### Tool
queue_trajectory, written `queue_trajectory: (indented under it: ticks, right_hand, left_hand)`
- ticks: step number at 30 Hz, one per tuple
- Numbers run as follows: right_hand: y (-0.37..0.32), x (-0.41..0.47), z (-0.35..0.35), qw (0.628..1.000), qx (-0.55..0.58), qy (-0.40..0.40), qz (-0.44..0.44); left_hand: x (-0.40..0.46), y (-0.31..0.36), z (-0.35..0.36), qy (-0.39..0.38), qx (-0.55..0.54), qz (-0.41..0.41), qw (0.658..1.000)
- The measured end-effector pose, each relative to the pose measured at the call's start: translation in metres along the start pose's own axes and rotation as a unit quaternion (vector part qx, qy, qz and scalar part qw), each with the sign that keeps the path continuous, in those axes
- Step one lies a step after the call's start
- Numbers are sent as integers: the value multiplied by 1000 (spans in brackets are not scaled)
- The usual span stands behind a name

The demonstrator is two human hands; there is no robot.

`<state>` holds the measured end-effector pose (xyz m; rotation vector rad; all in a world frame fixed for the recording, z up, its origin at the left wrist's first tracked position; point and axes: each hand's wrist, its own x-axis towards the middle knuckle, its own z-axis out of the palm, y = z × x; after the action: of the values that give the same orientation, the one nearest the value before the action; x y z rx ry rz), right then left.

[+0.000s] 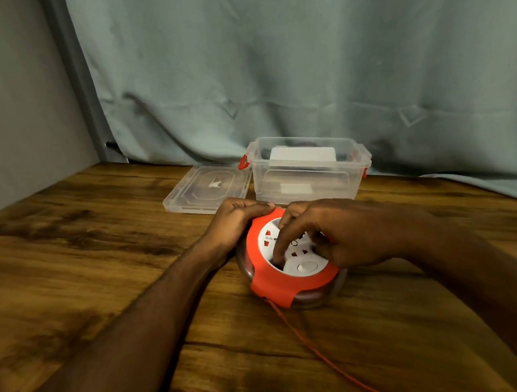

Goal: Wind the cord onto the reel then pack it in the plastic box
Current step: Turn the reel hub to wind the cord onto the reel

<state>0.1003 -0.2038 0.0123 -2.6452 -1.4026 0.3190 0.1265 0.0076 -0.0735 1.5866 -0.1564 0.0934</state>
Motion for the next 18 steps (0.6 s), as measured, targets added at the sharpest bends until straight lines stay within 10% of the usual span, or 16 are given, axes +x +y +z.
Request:
queue_trajectory:
  ticks: [18]
  right_hand:
    - [-7,-1,-2,984,-124,97,82]
  left_hand:
    - [2,-2,2,-9,-26,-4,1000]
